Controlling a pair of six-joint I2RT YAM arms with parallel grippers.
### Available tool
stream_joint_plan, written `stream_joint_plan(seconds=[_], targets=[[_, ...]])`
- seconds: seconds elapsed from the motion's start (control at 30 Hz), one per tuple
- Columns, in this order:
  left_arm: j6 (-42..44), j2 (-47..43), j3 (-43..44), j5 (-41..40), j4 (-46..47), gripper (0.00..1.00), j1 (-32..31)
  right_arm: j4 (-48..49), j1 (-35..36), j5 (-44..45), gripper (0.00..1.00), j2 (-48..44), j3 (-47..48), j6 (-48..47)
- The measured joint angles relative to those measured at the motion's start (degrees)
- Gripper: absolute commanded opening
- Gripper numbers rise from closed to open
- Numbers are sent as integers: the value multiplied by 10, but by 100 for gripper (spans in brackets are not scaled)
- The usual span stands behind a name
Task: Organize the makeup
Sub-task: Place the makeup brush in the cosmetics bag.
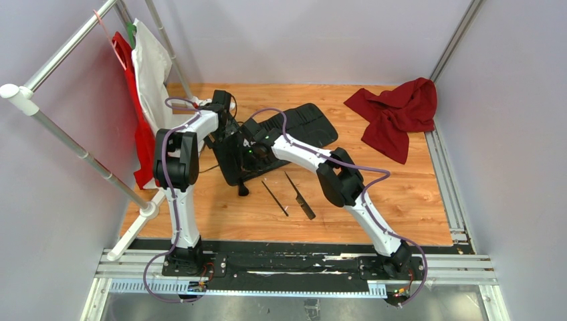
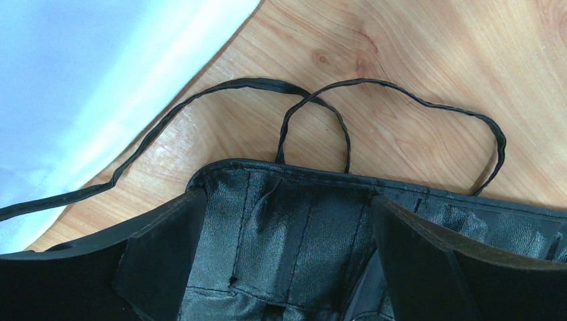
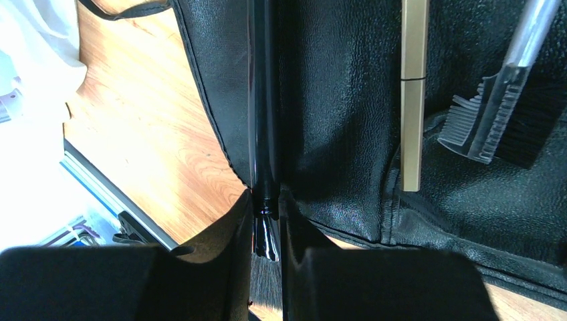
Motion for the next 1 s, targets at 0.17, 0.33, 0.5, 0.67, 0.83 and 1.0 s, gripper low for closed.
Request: stream_joint_plan(seconds=[0.17, 0.33, 0.5, 0.67, 0.83, 1.0], targets=[[0, 0, 0, 0, 0, 98, 0, -5, 0, -2, 1, -2, 0, -2], [0, 0, 0, 1, -1, 98, 0, -18, 0, -4, 1, -6, 2, -3], [0, 0, 0, 7, -1, 98, 0, -32, 0, -10, 1, -6, 14, -4], [0, 0, 1, 12, -2, 98, 2, -41, 0, -16, 1, -6, 35, -4], [0, 0, 2, 18, -2, 98, 3, -43, 0, -18, 1, -6, 52, -4], [2, 0, 2, 19, -2, 98, 3, -44, 0, -20, 1, -4, 56, -4]])
